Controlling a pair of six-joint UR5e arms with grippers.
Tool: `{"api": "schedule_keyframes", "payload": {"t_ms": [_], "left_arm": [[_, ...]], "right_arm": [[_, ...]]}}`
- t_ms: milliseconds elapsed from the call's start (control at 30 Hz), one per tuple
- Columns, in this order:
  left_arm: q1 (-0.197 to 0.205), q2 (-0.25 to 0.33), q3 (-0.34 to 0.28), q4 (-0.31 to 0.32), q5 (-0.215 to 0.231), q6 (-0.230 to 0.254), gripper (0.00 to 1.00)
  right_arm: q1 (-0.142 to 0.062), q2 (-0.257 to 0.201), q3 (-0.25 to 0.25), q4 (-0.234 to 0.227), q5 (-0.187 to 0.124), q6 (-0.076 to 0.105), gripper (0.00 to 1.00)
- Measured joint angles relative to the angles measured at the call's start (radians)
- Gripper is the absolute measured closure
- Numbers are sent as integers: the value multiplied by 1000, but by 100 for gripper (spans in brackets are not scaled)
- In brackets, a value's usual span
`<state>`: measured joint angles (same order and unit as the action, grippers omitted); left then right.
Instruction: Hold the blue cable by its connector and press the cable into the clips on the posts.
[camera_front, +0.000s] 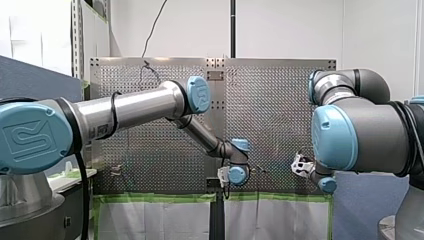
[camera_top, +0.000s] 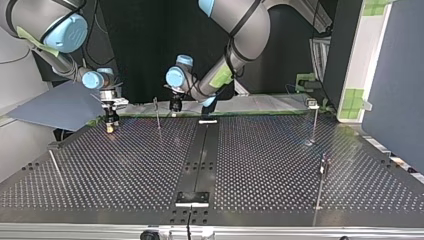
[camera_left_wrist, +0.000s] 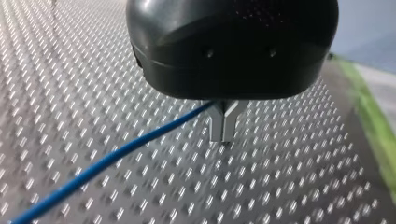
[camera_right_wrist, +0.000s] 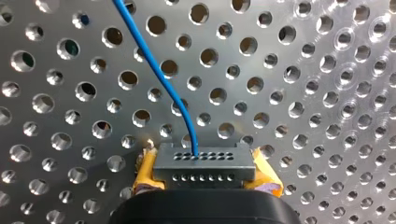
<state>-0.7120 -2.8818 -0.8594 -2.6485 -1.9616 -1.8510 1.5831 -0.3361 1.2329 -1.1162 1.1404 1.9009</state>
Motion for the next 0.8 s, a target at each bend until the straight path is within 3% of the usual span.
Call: {"api": "schedule_keyframes", "payload": {"t_ms": [67, 100, 133, 167, 200, 233, 267, 300, 367, 400, 433, 600, 800], "left_arm": [[-7, 1, -7, 7, 0, 3, 100], [-9, 1, -8, 9, 0, 6, 100], [-10, 2, -9, 10, 0, 10, 100], [-12, 3, -11, 10, -1, 17, 89], [-12, 4, -13, 11, 0, 22, 89], [-13, 4, -15, 11, 2, 29, 78], [-13, 4, -19, 11, 6, 38, 63], [-13, 5, -23, 11, 11, 45, 63], [-11, 5, -36, 11, 16, 62, 14], [-9, 6, -42, 11, 15, 70, 14], [-8, 8, -49, 11, 12, 77, 0], [-8, 16, -81, 11, -18, 107, 0], [-24, 23, -76, -7, -31, 88, 0]], "right_arm": [[0, 0, 0, 0, 0, 0, 100], [0, 0, 0, 0, 0, 0, 64], [0, 0, 0, 0, 0, 0, 35], [0, 0, 0, 0, 0, 0, 35], [0, 0, 0, 0, 0, 0, 11], [0, 0, 0, 0, 0, 0, 0], [0, 0, 0, 0, 0, 0, 0], [0, 0, 0, 0, 0, 0, 0], [0, 0, 0, 0, 0, 0, 0], [0, 0, 0, 0, 0, 0, 0], [0, 0, 0, 0, 0, 0, 0], [0, 0, 0, 0, 0, 0, 0], [0, 0, 0, 0, 0, 0, 0]]}}
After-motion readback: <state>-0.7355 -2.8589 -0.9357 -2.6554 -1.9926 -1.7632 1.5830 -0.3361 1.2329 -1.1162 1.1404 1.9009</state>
